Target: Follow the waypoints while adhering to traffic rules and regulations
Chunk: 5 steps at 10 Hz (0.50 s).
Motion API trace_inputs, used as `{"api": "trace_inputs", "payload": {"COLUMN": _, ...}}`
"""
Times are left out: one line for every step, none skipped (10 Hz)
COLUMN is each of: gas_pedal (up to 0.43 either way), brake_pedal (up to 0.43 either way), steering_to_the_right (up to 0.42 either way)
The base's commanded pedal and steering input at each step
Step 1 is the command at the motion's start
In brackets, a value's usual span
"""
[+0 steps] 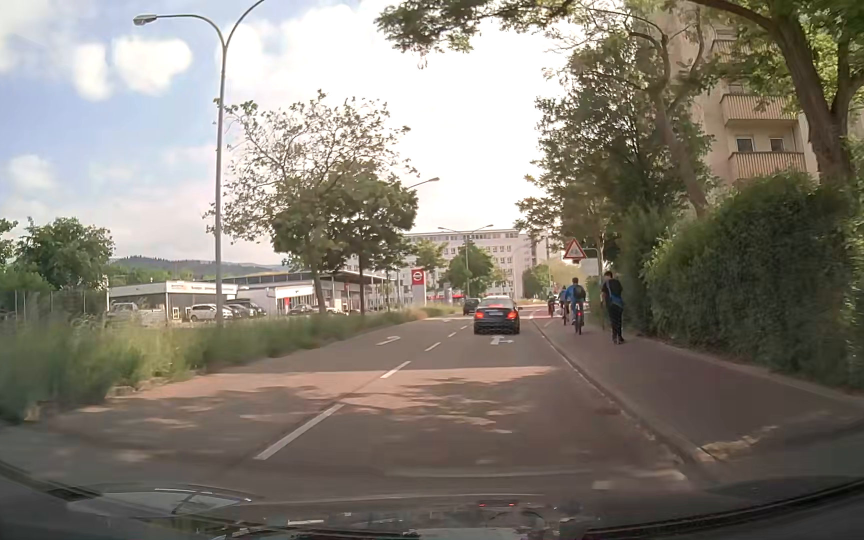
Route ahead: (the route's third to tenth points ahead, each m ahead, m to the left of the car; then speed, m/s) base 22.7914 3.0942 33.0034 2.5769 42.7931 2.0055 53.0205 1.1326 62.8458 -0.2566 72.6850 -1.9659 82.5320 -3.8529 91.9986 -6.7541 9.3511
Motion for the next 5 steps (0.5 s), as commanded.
{"api": "trace_inputs", "payload": {"gas_pedal": 0.000, "brake_pedal": 0.000, "steering_to_the_right": 0.009}}
{"api": "trace_inputs", "payload": {"gas_pedal": 0.000, "brake_pedal": 0.000, "steering_to_the_right": 0.009}}
{"api": "trace_inputs", "payload": {"gas_pedal": 0.000, "brake_pedal": 0.000, "steering_to_the_right": 0.009}}
{"api": "trace_inputs", "payload": {"gas_pedal": 0.000, "brake_pedal": 0.000, "steering_to_the_right": 0.010}}
{"api": "trace_inputs", "payload": {"gas_pedal": 0.000, "brake_pedal": 0.000, "steering_to_the_right": 0.011}}
